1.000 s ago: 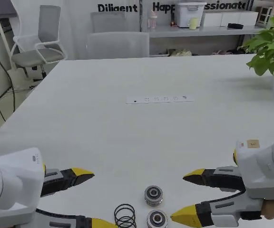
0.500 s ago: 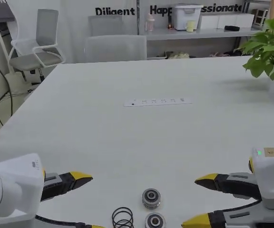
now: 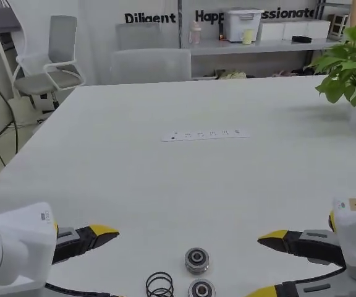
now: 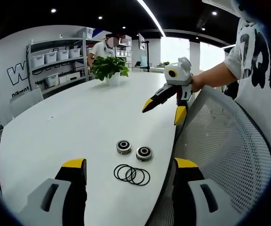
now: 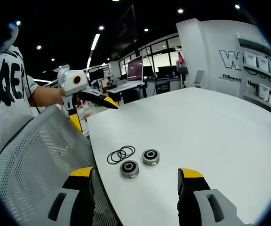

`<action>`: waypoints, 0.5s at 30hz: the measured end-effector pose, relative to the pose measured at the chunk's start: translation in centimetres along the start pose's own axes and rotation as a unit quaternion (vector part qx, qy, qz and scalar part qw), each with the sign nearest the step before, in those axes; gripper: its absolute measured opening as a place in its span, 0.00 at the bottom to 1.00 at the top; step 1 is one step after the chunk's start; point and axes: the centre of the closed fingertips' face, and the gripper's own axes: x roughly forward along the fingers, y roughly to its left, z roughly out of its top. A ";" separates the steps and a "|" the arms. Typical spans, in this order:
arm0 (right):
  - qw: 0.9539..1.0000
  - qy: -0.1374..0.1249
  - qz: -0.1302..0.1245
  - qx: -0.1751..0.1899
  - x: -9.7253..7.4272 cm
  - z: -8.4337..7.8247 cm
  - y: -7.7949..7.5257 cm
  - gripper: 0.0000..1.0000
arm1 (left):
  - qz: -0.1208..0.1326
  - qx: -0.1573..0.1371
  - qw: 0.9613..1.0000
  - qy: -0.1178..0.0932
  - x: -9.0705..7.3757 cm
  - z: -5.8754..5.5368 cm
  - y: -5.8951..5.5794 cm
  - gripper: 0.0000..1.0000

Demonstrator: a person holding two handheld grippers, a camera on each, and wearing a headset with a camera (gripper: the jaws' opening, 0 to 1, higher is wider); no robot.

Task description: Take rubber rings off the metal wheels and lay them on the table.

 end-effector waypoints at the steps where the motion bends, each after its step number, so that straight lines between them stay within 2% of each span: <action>1: 1.000 0.000 0.000 -0.002 0.0 0.0 0.0 0.70 | 0.000 0.000 1.000 0.000 0.0 0.0 0.0 0.72; 15: 1.000 -0.003 -0.004 -0.003 -0.1 0.2 -0.2 0.71 | 0.003 0.002 1.000 0.000 -0.2 0.2 0.1 0.72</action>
